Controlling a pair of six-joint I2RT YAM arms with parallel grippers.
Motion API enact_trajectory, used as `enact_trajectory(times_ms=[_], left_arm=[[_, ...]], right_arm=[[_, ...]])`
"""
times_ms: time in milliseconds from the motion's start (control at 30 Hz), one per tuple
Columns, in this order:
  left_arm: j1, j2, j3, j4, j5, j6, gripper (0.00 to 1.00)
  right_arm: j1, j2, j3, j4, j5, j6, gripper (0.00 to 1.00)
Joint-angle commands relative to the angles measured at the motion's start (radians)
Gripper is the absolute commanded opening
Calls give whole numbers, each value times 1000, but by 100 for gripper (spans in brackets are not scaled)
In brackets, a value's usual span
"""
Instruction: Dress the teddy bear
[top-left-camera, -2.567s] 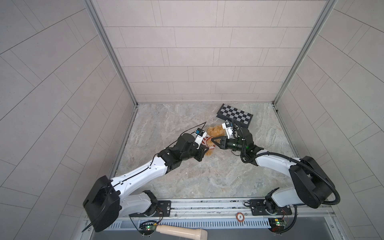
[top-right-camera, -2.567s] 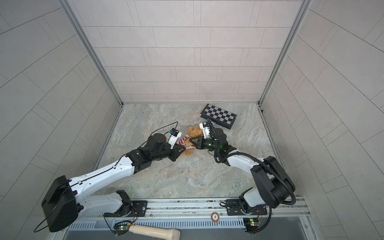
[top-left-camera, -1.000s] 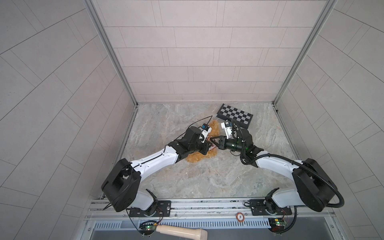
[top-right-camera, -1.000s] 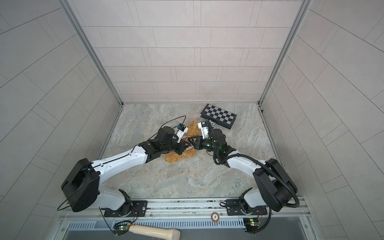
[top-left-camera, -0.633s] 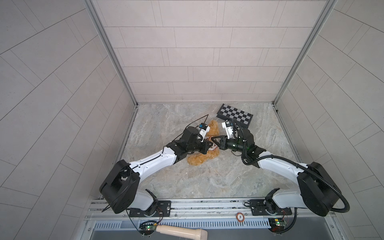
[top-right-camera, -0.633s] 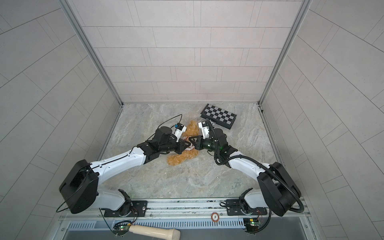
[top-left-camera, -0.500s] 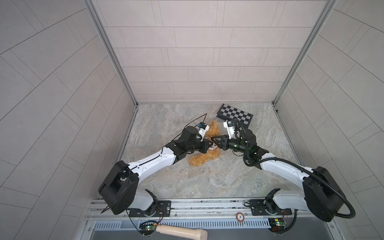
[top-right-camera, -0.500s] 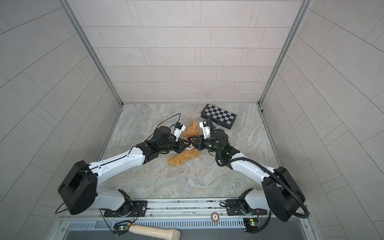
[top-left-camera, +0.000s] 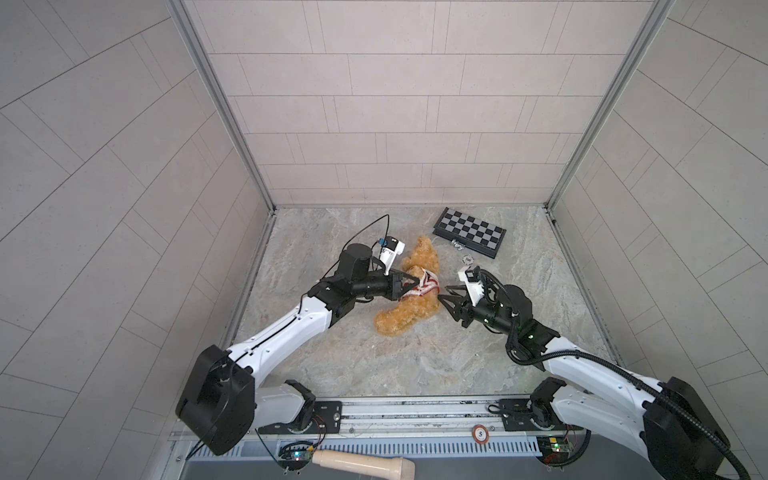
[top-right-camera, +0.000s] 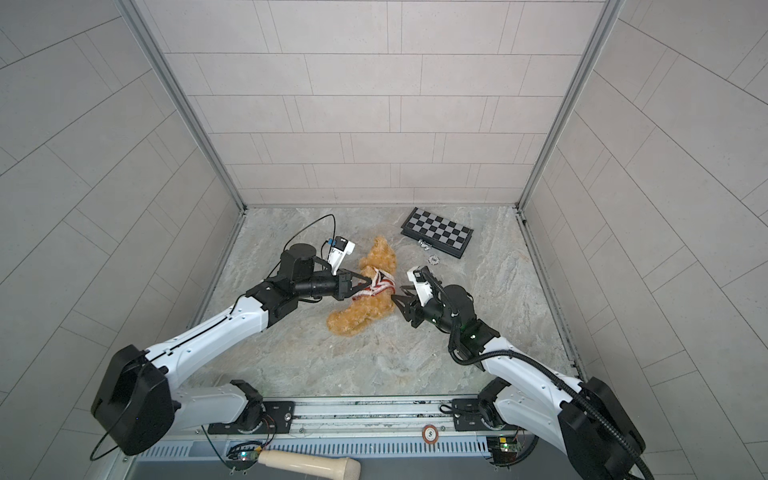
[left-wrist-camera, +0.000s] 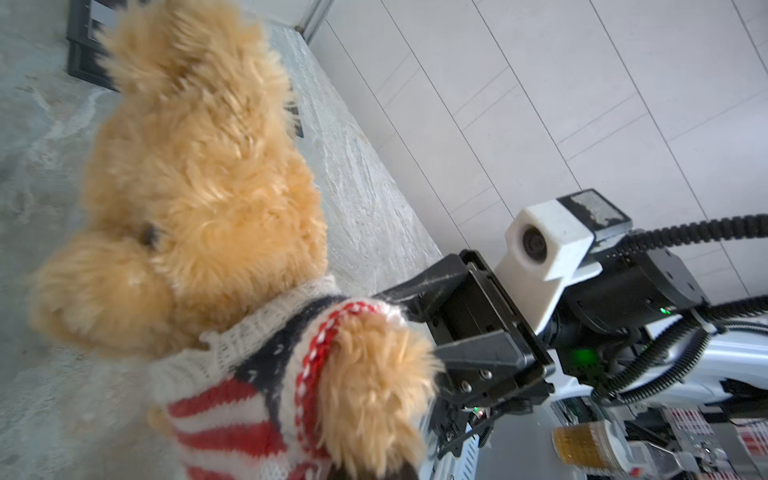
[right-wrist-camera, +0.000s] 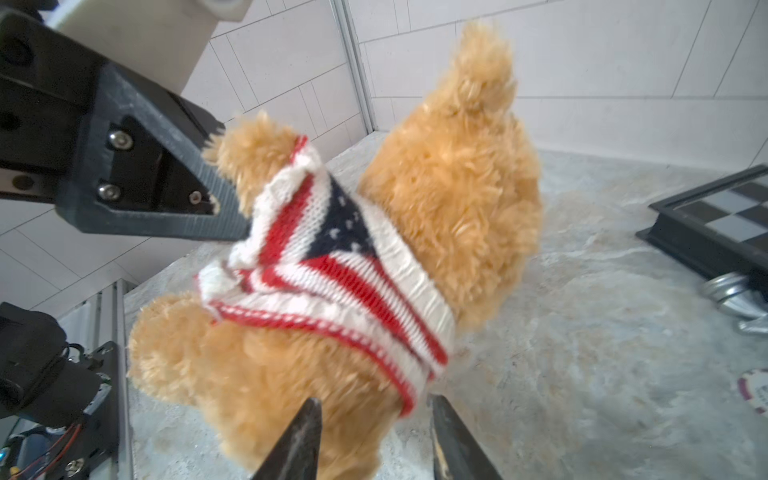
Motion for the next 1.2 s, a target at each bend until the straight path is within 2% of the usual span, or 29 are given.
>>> enact_trajectory(times_ms=[0, 267, 400, 433, 567, 800, 900, 1000, 1167], left_arm=[[-3, -46, 39, -13, 75, 20, 0], [-3, -52, 48, 9, 75, -13, 0], [-3, -46, 55, 17, 75, -23, 0], [-3, -46, 55, 21, 78, -28, 0], [-2, -54, 49, 27, 65, -39, 0], [54, -35, 58, 114, 41, -233, 0], [88, -36, 86, 60, 16, -209, 0], [89, -34, 115, -35, -29, -149, 0], [87, -15, 94, 5, -39, -173, 0]], right_arm=[[4, -5, 31, 3, 7, -116, 43], [19, 32, 28, 83, -75, -112, 34], [36, 60, 39, 103, -97, -129, 33], [38, 67, 45, 98, -89, -134, 29], [39, 69, 61, 84, -61, -145, 1], [61, -82, -73, 64, 177, -129, 0], [90, -172, -116, 3, 250, -137, 0], [129, -245, -145, -18, 281, -155, 0], [185, -205, -109, -24, 198, -211, 0]])
